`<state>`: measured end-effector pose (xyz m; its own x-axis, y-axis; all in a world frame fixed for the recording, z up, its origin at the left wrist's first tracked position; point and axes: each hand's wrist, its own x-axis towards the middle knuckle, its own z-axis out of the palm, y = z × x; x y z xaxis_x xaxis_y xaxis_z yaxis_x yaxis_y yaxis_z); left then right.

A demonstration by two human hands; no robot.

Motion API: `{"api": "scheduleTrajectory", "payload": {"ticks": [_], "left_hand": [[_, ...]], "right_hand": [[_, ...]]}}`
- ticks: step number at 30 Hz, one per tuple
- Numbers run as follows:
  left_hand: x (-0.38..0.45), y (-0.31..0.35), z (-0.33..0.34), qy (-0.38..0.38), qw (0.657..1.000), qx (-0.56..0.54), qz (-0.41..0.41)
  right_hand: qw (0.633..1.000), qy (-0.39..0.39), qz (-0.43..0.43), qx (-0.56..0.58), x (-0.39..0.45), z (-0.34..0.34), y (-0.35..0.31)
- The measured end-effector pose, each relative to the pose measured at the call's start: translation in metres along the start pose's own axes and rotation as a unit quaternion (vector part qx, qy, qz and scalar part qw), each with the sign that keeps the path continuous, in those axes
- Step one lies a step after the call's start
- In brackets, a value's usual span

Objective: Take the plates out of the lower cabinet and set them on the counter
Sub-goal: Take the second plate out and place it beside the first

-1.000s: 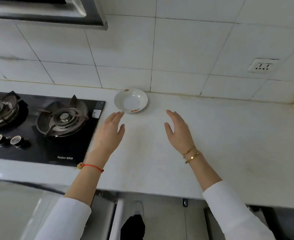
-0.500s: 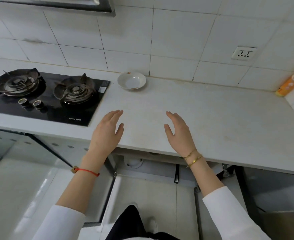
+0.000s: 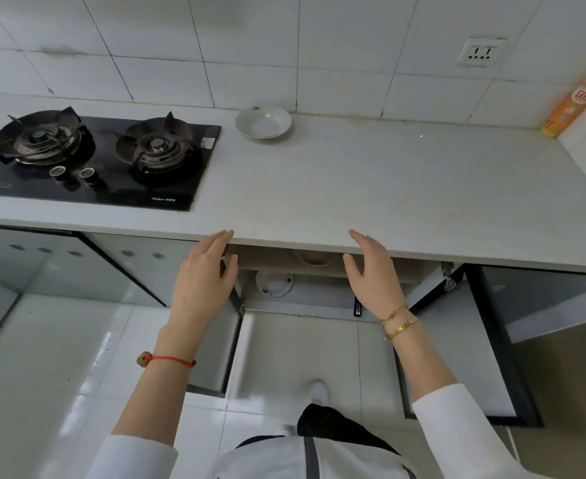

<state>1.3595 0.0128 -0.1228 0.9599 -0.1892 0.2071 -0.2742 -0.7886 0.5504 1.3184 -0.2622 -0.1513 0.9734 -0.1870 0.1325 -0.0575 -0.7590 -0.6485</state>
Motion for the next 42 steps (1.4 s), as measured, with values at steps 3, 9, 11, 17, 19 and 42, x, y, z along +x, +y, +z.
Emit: {"api": "scheduleTrajectory", "payload": {"ticks": [3,9,11,17,19,42], "left_hand": [[-0.017,-0.01,-0.002,-0.011,1.0,-0.002,-0.003],[-0.042,-0.025,0.011,-0.036,0.999,0.008,-0.011],[-0.045,-0.03,0.021,-0.052,0.998,0.01,-0.016],[-0.034,-0.047,0.073,-0.084,0.996,0.009,-0.028],[-0.024,-0.055,0.097,-0.086,0.996,0.007,-0.034],[0.11,-0.252,0.48,0.007,1.0,-0.007,0.026]], "right_hand": [[1.0,0.003,0.009,-0.005,-0.022,0.007,-0.001],[0.999,-0.008,0.038,-0.017,-0.052,0.023,0.01],[0.998,-0.008,0.055,-0.019,-0.058,0.029,0.018],[0.995,-0.022,0.093,-0.025,-0.05,0.057,0.058],[0.994,-0.031,0.104,-0.029,-0.039,0.072,0.076],[0.996,0.054,0.051,-0.043,0.116,0.34,0.368]]}}
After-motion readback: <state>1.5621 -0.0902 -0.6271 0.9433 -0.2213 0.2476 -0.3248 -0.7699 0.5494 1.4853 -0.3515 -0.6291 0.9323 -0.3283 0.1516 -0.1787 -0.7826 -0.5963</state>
